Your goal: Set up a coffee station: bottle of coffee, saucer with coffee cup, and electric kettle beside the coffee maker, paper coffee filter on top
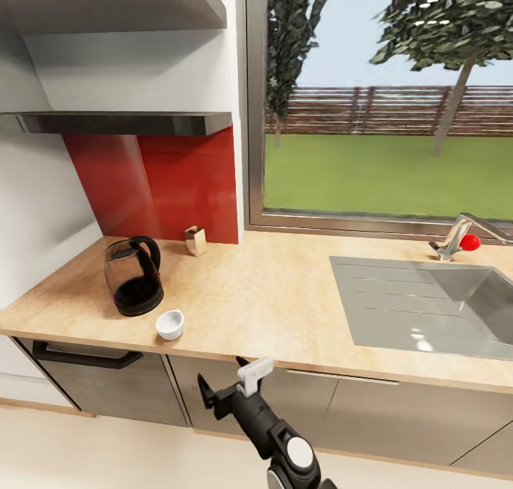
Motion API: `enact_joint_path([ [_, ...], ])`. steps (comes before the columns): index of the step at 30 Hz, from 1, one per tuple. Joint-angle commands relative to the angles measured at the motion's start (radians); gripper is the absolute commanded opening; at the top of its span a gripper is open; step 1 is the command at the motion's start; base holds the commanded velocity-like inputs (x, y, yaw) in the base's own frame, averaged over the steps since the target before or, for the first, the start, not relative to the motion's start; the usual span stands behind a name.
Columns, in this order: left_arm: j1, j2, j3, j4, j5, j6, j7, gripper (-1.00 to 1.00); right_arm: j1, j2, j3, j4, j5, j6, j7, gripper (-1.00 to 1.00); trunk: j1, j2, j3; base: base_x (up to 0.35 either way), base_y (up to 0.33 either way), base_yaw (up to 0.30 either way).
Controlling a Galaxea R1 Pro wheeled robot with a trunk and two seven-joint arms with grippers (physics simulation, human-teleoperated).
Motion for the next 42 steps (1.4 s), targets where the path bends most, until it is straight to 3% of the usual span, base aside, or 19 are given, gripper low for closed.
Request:
enact_joint_path([
  [1,-0.001,0.0,-0.007,0.003,0.011,-0.004,-0.006,1.0,-0.001,0.004,0.01,-0.014,-0.011,0.003,0.003,1.0,0.001,-0.002,-0.002,0.0,0.0,0.0],
  [10,-0.001,-0.002,-0.007,0.002,0.016,-0.004,-0.006,1.0,-0.001,0.038,0.032,-0.074,-0.012,0.005,0.003,1.0,0.001,-0.002,-0.002,0.0,0.0,0.0],
  [18,-0.001,0.002,-0.018,0.003,0.008,-0.004,-0.006,1.0,-0.001,0.039,0.027,-0.133,-0.011,0.007,0.001,1.0,0.001,-0.002,-0.002,0.0,0.0,0.0],
  [23,0.001,0.008,-0.02,0.003,0.006,-0.004,-0.007,1.0,-0.007,0.039,0.023,-0.152,-0.01,0.067,-0.06,1.0,0.001,-0.002,-0.002,0.0,0.0,0.0],
  [26,0.003,0.012,-0.021,0.004,0.005,-0.002,-0.007,1.0,-0.054,0.039,0.022,-0.158,-0.011,0.123,-0.131,1.0,0.001,-0.002,-0.002,0.0,0.0,0.0],
  [29,0.004,0.013,-0.021,0.006,0.005,-0.001,-0.008,1.0,-0.115,0.039,0.022,-0.161,-0.013,0.14,-0.156,1.0,0.001,-0.002,-0.002,0.0,0.0,0.0],
  [35,0.004,0.014,-0.021,0.007,0.004,0.001,-0.006,1.0,-0.232,0.039,0.021,-0.163,-0.016,0.195,-0.167,1.0,0.001,-0.002,-0.002,0.012,0.0,0.0],
  [42,0.005,0.024,-0.019,0.011,0.005,0.002,-0.006,1.0,-0.28,0.039,0.02,-0.164,-0.017,0.293,-0.166,1.0,0.001,-0.002,-0.002,0.219,0.0,0.0],
])
